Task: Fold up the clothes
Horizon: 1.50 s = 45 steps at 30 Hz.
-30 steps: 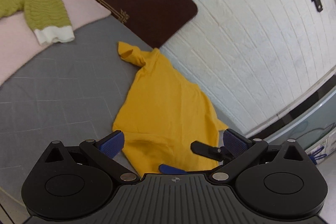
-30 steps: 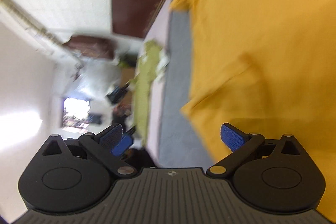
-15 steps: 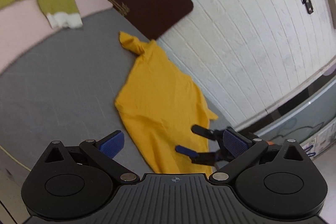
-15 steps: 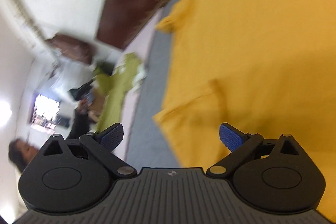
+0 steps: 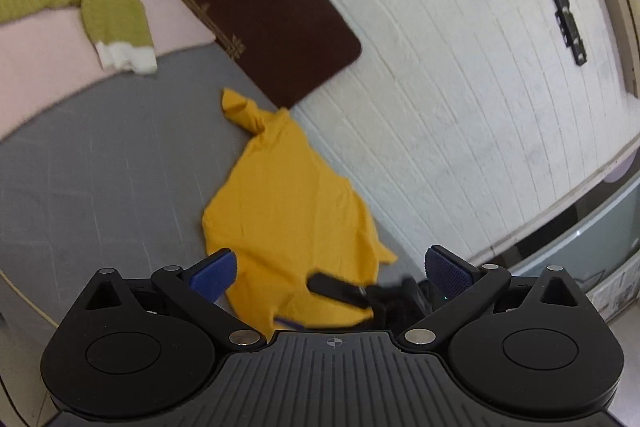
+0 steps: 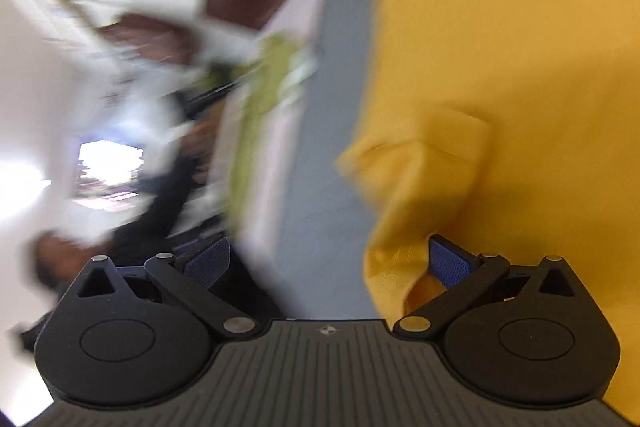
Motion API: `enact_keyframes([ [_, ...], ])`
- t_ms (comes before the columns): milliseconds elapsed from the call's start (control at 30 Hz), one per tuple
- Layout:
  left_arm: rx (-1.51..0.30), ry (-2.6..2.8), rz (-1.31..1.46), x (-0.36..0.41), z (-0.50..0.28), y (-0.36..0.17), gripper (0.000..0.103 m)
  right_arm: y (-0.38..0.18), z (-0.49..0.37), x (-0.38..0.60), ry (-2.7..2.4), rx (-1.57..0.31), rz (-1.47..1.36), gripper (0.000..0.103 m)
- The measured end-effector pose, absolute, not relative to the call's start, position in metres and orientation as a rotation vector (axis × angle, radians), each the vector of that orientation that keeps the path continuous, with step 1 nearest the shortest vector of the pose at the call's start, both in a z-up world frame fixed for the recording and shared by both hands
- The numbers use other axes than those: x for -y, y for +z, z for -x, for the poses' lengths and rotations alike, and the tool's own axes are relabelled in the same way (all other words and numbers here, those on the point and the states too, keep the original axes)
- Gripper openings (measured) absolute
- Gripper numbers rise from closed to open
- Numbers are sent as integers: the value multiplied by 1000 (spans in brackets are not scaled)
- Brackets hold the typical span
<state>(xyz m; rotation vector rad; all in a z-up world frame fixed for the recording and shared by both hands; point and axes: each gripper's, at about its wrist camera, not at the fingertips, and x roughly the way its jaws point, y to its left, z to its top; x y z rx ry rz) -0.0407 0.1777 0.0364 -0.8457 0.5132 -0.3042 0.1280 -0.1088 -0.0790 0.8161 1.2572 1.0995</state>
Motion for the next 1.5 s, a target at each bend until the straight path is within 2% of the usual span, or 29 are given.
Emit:
enact_keyframes([
  [100,-482,-295,801,-184,41,56,103,-73,-98,89,1325,-1293,-804,102],
  [233,-561,-353,774,-167,17,53,103,-63,-79,106,1255,-1260,-656,102],
  [500,-814,-497,755,-91,-52,-9,103,-40,-75,228,772,-1037,-666,102],
  [667,-1022,-419,682,-81,-62,-64,103,-65,-59,293,547,-1095,-770,102],
  [767,-1003,-453,689,-98,-44,-71,103,-75,-40,323,481,-1139,-814,94],
  [900,-941,-375,711,-123,-30,-55,103,-49,-12,358,266,-1071,-669,100],
  [1100,-861,-249,741,-159,-12,-36,103,-67,-16,359,365,-1105,-846,100],
  [1267,-904,-77,757,-173,-25,-57,103,-77,-17,346,427,-1087,-910,102],
  [1500,-917,-168,790,-167,-23,-65,103,-84,-19,346,450,-1059,-996,101],
])
